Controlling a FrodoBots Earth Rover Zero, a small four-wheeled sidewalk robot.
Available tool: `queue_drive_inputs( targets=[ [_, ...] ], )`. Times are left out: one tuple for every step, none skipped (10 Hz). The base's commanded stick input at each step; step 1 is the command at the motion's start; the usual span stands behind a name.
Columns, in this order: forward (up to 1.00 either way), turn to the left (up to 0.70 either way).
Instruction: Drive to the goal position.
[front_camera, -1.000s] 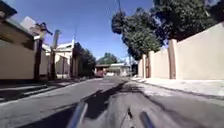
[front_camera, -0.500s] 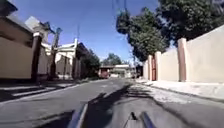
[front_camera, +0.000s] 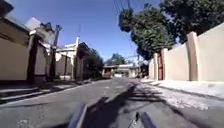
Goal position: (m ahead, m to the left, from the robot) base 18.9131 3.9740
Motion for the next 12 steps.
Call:
queue_drive_inputs(
  targets=[
    [1.00,0.00],
    [1.00,0.00],
    [1.00,0.00],
    [1.00,-0.04],
    [1.00,-0.14],
    [1.00,-0.28],
    [1.00,-0.15],
    [1.00,0.00],
    [1.00,0.00],
    [1.00,0.00],
    [1.00,0.00],
    [1.00,0.00]
  ],
)
